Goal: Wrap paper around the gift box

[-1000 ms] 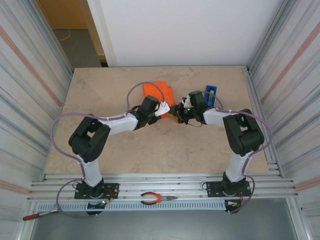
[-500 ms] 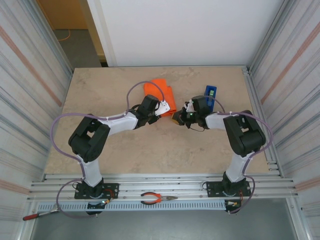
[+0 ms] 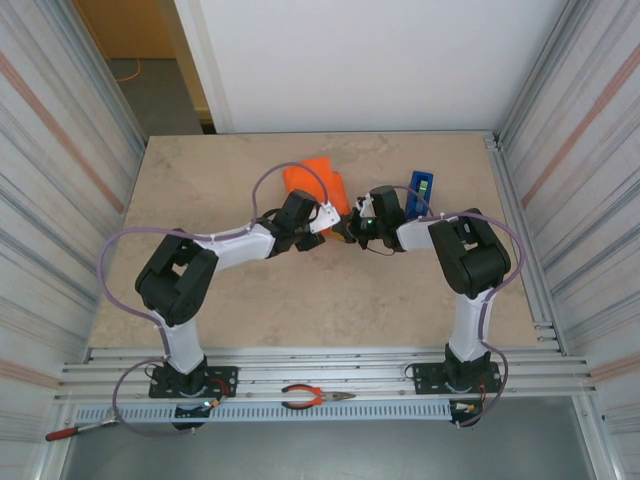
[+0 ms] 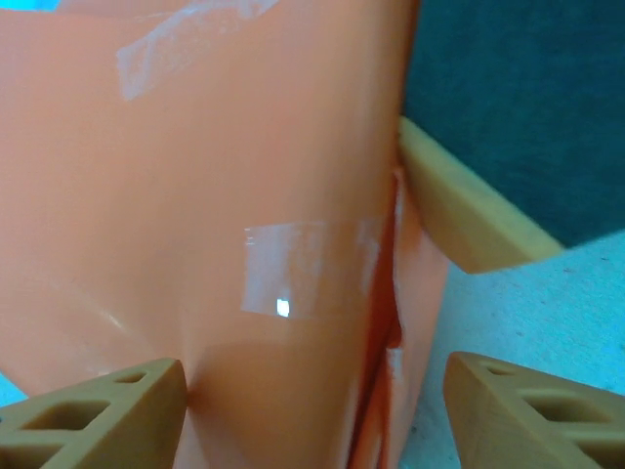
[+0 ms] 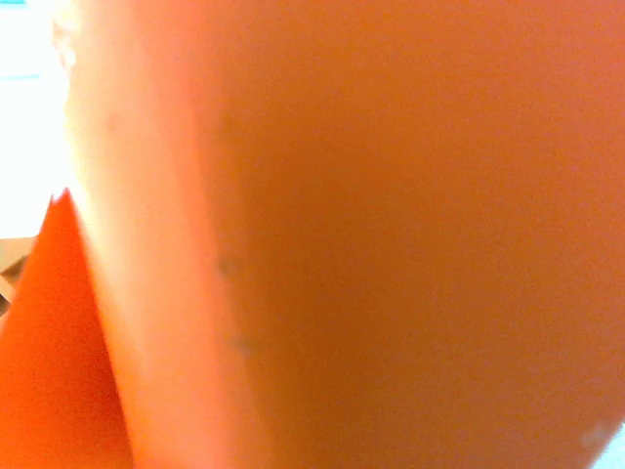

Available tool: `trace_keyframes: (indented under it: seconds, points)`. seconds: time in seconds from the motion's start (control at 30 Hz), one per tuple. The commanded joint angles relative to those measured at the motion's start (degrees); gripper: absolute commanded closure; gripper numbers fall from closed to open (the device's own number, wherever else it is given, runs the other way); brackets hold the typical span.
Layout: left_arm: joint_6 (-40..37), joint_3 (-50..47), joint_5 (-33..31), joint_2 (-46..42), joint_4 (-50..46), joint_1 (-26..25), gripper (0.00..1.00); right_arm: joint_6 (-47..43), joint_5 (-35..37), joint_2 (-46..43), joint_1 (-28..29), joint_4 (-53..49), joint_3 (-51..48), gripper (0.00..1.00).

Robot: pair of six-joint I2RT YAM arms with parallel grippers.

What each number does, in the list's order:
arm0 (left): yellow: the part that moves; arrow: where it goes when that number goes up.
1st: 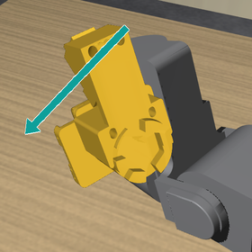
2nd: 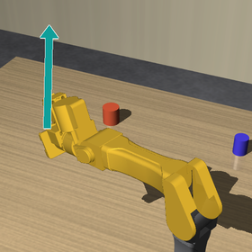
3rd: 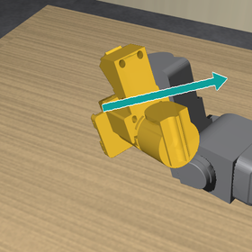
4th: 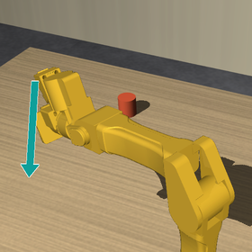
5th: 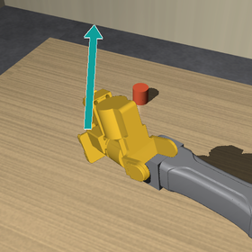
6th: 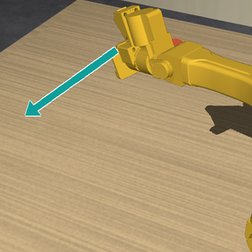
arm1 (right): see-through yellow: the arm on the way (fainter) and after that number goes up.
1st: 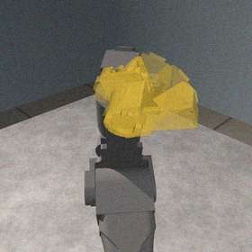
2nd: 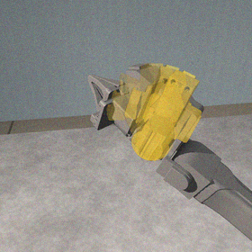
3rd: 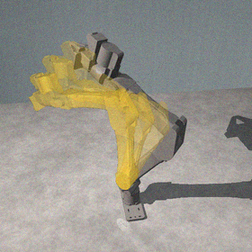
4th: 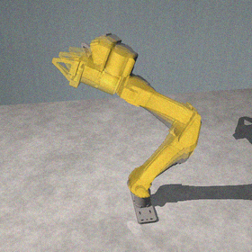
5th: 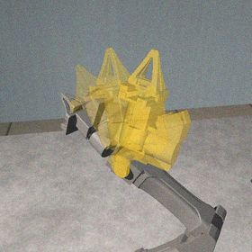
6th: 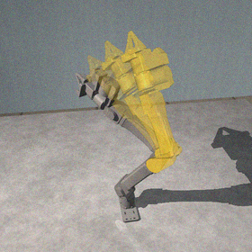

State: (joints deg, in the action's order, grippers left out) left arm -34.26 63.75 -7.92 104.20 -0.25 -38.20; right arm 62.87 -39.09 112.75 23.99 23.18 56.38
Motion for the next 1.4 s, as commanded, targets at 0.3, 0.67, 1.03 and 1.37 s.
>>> trace_keyframes:
  seconds: [0.3, 0.67, 1.03, 1.37]
  points:
    - [-5.8, -0.5, 3.7, -6.5, -3.5, 1.9, 0.12, 1.4, -0.8, 1.6, -0.6, 1.3, 1.8, 1.00]
    - [-7.1, -2.6, -1.7, -2.4, 3.9, -0.1, 0.12, 1.6, -1.5, 2.0, -0.9, 1.4, 2.4, 1.00]
    - [-6.7, 0.6, -2.7, 0.7, 3.8, 0.0, 0.19, 1.5, -1.7, 1.8, -1.0, 1.5, 1.9, 1.00]
    - [-6.2, 2.9, -2.7, 3.0, 1.9, 0.0, 0.41, 1.7, -1.9, 1.4, -0.9, 1.8, 1.7, 1.00]
